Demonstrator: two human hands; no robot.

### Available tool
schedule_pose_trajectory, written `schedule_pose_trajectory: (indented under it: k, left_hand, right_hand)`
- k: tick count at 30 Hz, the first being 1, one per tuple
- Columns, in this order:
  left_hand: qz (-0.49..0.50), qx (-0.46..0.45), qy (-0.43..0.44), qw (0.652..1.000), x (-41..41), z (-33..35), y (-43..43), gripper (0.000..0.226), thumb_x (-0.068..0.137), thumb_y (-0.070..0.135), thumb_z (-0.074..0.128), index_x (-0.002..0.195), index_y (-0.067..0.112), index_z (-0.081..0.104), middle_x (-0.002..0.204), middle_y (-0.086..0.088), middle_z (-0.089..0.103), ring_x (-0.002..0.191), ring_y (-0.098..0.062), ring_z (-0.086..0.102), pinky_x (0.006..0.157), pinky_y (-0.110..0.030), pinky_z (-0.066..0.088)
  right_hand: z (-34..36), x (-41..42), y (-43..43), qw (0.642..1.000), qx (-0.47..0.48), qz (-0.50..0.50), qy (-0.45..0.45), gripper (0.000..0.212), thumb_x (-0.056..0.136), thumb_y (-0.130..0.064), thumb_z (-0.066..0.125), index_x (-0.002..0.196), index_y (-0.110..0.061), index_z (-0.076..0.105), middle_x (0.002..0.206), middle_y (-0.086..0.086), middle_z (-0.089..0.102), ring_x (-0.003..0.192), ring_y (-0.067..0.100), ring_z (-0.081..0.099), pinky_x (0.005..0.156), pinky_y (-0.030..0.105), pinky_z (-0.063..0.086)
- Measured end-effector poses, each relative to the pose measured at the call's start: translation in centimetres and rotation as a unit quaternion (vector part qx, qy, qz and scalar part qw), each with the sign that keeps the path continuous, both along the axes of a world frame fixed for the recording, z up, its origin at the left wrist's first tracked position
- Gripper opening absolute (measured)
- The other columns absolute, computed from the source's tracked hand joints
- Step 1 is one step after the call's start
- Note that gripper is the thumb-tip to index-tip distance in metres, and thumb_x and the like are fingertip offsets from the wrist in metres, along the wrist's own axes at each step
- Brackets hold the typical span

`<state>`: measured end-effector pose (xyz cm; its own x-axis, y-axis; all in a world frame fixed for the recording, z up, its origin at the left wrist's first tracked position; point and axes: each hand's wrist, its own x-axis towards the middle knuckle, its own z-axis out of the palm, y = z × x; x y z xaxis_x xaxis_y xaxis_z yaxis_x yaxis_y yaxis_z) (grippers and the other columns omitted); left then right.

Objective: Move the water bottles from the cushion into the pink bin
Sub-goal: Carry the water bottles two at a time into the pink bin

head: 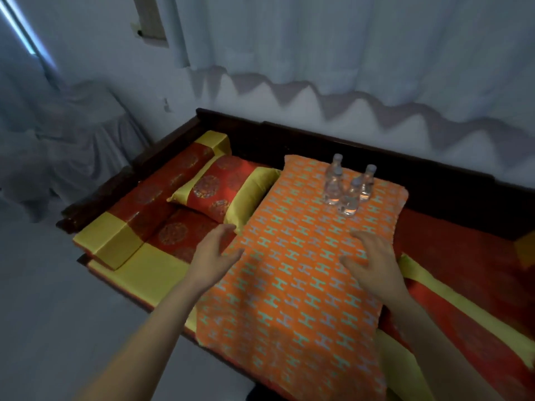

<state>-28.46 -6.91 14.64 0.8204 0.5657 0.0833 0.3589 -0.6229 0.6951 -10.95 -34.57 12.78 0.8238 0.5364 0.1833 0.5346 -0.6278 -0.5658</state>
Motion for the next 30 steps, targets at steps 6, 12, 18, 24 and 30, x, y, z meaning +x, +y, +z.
schedule_pose_trajectory:
  k: [6,12,18,24,30]
  left_hand:
    - [-0.145,0.066,0.054,0.986,10.1,-2.4,4.1,0.053,0.083,0.023,0.07,0.13,0.009,0.052,0.131,-0.008,0.055,0.123,-0.025,0.049,0.099,-0.022,0.029]
    - [-0.199,0.038,0.07,0.977,19.1,-4.8,6.6,0.056,0.084,0.022,0.069,0.134,0.011,0.048,0.137,-0.007,0.051,0.128,-0.024,0.046,0.104,-0.032,0.034]
    - [-0.258,0.022,0.078,0.963,29.7,-8.7,7.0,0.069,0.082,0.03,0.07,0.14,0.01,0.04,0.142,-0.01,0.045,0.132,-0.027,0.039,0.108,-0.031,0.027]
    - [-0.333,0.142,0.101,0.927,39.0,-13.6,7.1,0.097,0.077,0.046,0.071,0.151,0.025,0.012,0.157,-0.006,0.018,0.143,-0.032,0.013,0.115,-0.048,0.02]
    - [-0.353,0.064,0.111,0.927,43.0,-16.9,6.2,0.099,0.074,0.042,0.075,0.15,0.018,0.016,0.151,-0.009,0.029,0.138,-0.03,0.022,0.112,-0.039,0.024]
  right_hand:
    - [-3.6,6.2,2.8,0.996,-0.02,-0.073,0.041,0.059,0.073,-0.024,0.081,0.126,-0.008,0.059,0.127,0.013,0.058,0.121,0.036,0.049,0.103,0.044,0.035]
    - [-6.2,12.5,5.7,0.986,-0.037,-0.134,0.088,0.063,0.077,-0.03,0.077,0.132,-0.013,0.053,0.134,0.01,0.052,0.127,0.033,0.042,0.105,0.04,0.026]
    - [-8.4,19.1,7.9,0.97,-0.033,-0.208,0.123,0.078,0.076,-0.033,0.077,0.142,-0.015,0.04,0.143,0.012,0.043,0.132,0.035,0.036,0.105,0.043,0.03]
    - [-11.6,24.0,9.5,0.957,-0.026,-0.24,0.162,0.098,0.075,-0.043,0.077,0.151,-0.017,0.022,0.153,0.008,0.031,0.14,0.03,0.026,0.111,0.046,0.03]
    - [-14.2,26.0,11.0,0.955,-0.01,-0.258,0.147,0.092,0.069,-0.042,0.08,0.144,-0.017,0.033,0.14,0.007,0.045,0.127,0.03,0.039,0.1,0.039,0.036]
